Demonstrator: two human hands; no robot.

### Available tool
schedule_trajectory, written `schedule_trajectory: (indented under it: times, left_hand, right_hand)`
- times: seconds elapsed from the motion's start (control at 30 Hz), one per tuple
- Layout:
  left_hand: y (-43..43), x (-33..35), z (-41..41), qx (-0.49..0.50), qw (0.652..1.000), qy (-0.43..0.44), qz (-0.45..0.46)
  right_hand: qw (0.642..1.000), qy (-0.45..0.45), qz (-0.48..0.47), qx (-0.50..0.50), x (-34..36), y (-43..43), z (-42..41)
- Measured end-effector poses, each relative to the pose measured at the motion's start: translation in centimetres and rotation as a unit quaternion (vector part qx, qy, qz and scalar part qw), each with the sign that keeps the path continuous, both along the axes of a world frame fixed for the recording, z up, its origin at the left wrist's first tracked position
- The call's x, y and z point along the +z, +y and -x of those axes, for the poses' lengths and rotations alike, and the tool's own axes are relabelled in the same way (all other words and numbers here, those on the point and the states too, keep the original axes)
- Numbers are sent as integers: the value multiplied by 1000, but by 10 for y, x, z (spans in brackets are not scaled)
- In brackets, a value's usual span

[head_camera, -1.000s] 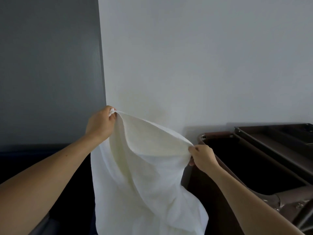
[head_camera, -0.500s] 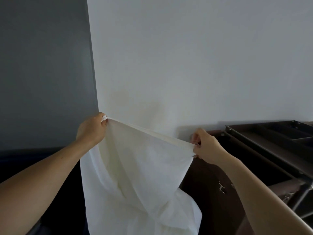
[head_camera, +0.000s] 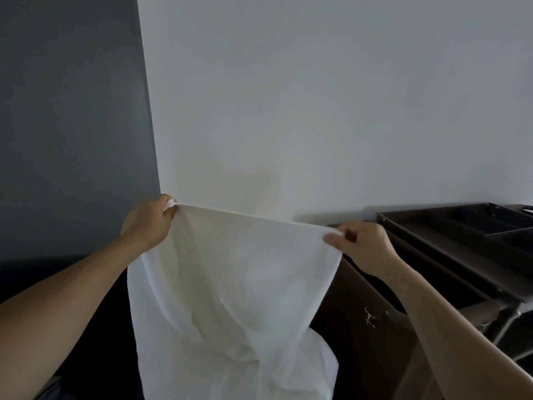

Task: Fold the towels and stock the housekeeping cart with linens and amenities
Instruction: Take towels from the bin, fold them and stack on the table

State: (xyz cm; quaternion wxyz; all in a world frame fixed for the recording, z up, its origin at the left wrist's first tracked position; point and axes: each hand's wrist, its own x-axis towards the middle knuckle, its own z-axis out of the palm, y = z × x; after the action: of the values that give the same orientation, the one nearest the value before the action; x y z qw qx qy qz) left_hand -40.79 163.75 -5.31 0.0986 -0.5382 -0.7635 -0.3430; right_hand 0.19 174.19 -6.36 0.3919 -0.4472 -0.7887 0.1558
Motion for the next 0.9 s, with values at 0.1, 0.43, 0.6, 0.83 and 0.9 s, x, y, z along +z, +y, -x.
schedule_trajectory:
  times: [0.1,0.43,0.6,0.83,0.9]
  left_hand:
    - [-1,7,1,-35,999,-26,-12]
    - [-16,1,8,-22,993,-119,-4]
    - [-17,-3,2,73,978,-197,-17]
    - [0,-27,-90,4,984,-176,-39]
    - [-1,-42,-119,-51,986,-156,-35]
  right_hand:
    - [990,136,46,9,8,8,-2]
    - [895,346,282,-11,5,23,-9]
    - [896,328,295,-51,-7,14,9]
    - [966,168,176,-83,-8,-21,88]
    - [977,138,155,-56,-8,-35,112]
